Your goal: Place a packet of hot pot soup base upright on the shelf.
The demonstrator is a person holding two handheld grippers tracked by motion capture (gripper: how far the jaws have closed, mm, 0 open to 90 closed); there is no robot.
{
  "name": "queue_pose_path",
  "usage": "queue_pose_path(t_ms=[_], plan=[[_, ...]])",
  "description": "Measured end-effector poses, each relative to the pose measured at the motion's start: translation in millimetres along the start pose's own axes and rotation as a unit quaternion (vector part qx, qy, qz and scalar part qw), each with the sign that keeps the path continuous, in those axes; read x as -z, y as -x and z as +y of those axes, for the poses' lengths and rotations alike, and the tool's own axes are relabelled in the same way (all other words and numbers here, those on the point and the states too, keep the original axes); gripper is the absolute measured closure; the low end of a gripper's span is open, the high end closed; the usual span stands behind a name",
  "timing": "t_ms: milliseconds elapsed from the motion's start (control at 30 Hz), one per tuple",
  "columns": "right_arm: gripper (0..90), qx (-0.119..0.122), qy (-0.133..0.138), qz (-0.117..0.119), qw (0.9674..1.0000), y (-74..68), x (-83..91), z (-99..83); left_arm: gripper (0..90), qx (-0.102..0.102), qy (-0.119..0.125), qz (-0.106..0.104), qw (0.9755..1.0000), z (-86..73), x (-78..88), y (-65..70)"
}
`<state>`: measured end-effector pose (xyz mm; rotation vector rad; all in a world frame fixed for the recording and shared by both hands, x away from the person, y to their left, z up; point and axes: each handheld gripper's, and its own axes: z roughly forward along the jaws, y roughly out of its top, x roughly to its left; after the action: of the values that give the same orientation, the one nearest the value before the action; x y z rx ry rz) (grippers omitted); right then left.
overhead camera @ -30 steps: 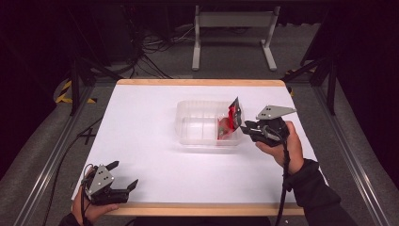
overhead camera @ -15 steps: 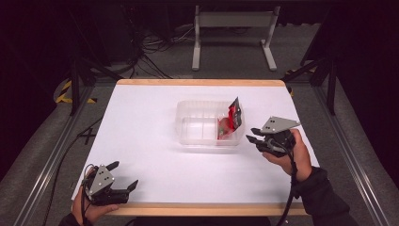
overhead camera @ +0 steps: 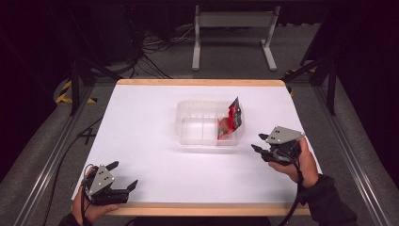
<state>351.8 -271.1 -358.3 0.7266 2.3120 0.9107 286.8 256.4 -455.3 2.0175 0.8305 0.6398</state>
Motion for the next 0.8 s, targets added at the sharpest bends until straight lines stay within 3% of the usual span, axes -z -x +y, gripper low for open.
queue_pose_path(t_ms=[533, 800], plan=[[32.8, -0.02, -0.023, -0.012, 0.9995, -0.6, -6.4, -39.5, 8.4, -0.005, -0.005, -0.002, 1.0, 0.2, -1.2, 1.9], [25.4, -0.036, -0.02, -0.019, 0.999, 4.9, -5.4, -63.4, 8.4, -0.005, -0.005, -0.002, 1.0, 0.2, -1.0, 1.3]])
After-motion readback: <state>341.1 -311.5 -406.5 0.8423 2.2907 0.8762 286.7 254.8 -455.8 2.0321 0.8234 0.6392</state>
